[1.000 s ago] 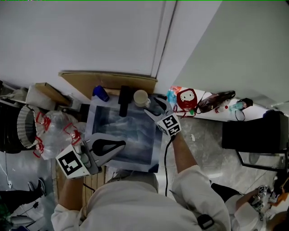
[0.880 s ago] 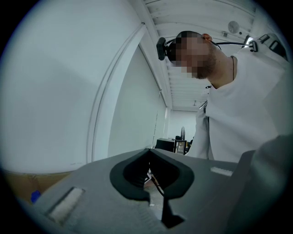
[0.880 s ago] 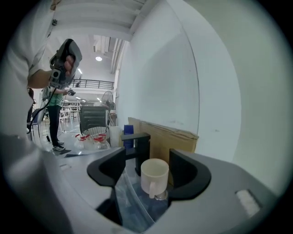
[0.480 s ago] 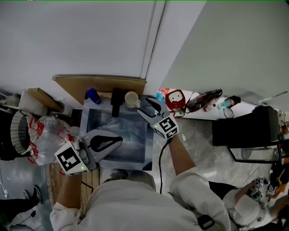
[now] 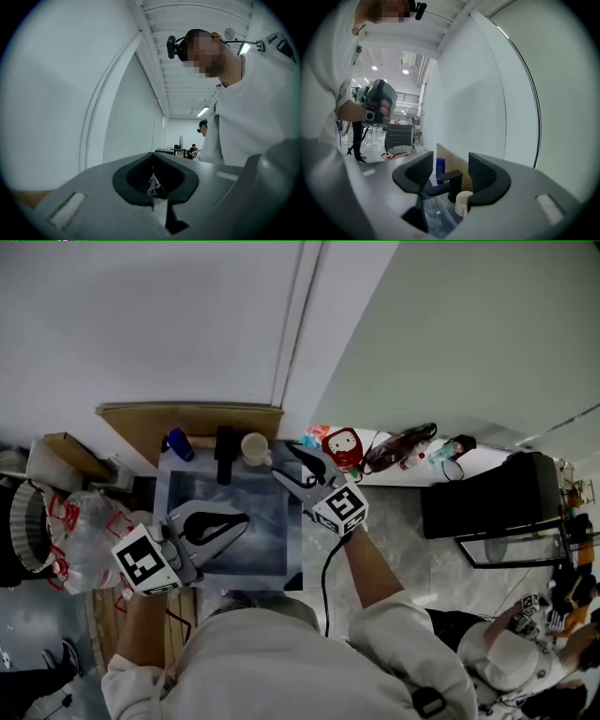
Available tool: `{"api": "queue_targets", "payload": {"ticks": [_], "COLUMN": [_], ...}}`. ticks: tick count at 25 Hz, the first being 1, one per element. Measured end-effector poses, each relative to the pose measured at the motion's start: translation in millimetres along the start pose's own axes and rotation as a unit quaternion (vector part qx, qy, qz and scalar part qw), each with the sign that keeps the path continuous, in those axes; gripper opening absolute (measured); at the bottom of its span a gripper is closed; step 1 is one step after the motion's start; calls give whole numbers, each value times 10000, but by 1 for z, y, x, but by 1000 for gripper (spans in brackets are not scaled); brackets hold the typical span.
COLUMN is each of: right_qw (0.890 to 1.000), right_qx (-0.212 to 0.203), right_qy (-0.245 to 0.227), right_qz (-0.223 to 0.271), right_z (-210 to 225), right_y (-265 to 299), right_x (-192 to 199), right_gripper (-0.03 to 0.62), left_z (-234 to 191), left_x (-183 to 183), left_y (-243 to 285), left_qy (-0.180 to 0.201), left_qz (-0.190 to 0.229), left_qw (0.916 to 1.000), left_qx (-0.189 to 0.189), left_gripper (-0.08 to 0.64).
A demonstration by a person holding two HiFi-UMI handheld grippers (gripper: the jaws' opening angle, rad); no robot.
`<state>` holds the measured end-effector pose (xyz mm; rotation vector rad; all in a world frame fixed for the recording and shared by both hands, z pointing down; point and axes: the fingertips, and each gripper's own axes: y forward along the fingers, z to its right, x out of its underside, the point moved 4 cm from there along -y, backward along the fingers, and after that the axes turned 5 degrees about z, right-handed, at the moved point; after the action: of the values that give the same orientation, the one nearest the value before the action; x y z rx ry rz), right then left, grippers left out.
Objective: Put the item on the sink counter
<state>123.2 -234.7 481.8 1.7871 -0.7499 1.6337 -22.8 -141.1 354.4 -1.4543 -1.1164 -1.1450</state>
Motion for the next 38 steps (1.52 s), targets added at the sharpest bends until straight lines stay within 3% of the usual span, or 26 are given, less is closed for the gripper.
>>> {"api": "queue_targets", "payload": {"ticks": [9, 24, 32, 38], "right_qw": [9993, 9978, 9966, 9960], "right_qx": [-45, -129, -221, -276], "right_qy": [241, 211, 77, 75], "right_qz": [276, 615, 785, 851], "right_z": [-19, -54, -77, -93], "right_y": [-10, -29, -47, -61], "right_x": [-40, -93, -123, -134], "right_gripper": [219, 186, 97, 64], "left_z": [-2, 1, 5, 10], "left_x": [-9, -15, -18, -20], "left_y": [-3, -6, -3, 0], "left_qy": [51, 147, 204, 271], "left_qz": [141, 266, 277, 317], "left_qw": [9998, 9992, 9988, 9985], "left_qx": [102, 260, 338, 349], "left_gripper": [6, 6, 6, 6]}}
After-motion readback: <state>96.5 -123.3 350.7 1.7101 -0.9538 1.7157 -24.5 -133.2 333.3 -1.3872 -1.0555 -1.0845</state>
